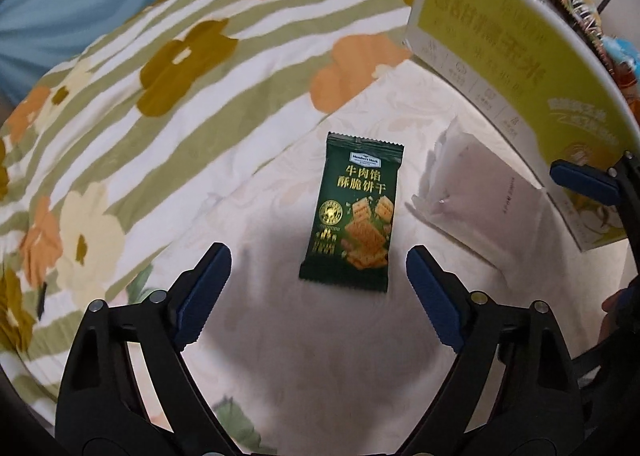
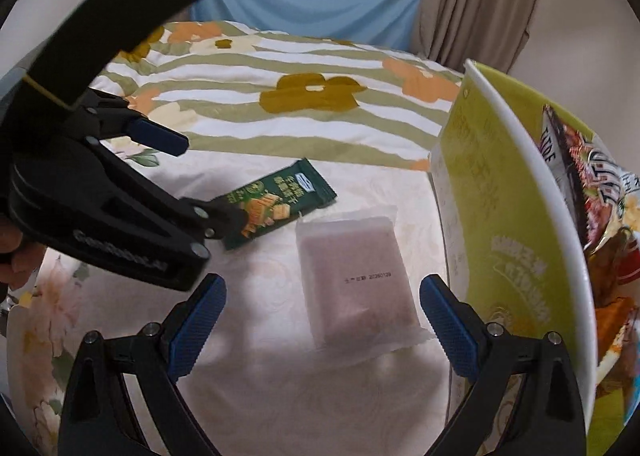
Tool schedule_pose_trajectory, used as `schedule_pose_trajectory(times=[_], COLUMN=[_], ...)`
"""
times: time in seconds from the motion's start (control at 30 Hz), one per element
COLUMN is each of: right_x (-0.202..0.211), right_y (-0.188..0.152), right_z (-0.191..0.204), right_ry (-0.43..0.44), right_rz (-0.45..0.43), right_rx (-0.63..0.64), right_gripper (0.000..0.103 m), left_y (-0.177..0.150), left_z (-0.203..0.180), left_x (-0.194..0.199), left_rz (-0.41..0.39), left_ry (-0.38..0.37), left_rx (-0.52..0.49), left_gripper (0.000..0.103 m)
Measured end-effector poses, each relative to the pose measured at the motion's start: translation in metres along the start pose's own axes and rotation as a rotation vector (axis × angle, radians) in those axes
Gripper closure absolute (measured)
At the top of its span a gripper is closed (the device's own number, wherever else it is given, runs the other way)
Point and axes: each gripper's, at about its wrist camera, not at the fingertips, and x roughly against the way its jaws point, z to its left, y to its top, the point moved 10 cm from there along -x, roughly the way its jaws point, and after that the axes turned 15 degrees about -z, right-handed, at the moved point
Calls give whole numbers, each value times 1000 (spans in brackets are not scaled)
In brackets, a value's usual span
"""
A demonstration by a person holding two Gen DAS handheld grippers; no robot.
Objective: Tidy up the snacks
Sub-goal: 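Grasp the dark-green cracker packet with left tool while right tool grasps the pink packet, then carry both packets over the box and open both tools to drop them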
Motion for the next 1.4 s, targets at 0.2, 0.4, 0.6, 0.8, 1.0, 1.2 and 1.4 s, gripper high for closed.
schedule_pose_trajectory(times=[0.2,0.4,0.6,0.8,1.0,1.2,1.4], right_x=[-10,-19,-26,-38,-48,-53,-46], right_y=[-4,-4,-4,-7,-11,-17,-23], right_z=[-4,-4,-5,-10,-16,-19,-14], right_ry=[-4,1,0,3,15,20,31], right_rz=[18,29,38,64,100,133,147], right_rx=[-4,-13,-34,-57,-80,-107,-106], right_gripper=[6,6,8,15,30,35,43], left_y=[4,4,2,-18,-43,-51,-48], left_z=[-9,-13,-10,-11,-9,-9,-10], left_x=[-23,-35,-27,-12,5,11,9], left_rz=[33,48,38,51,74,85,61], left_ry=[-26,-44,-33,-36,-12,28,41], left_rx=[-23,-33,-56,-70,-42,-3,6], left_gripper=[22,37,61,61,61,58,54])
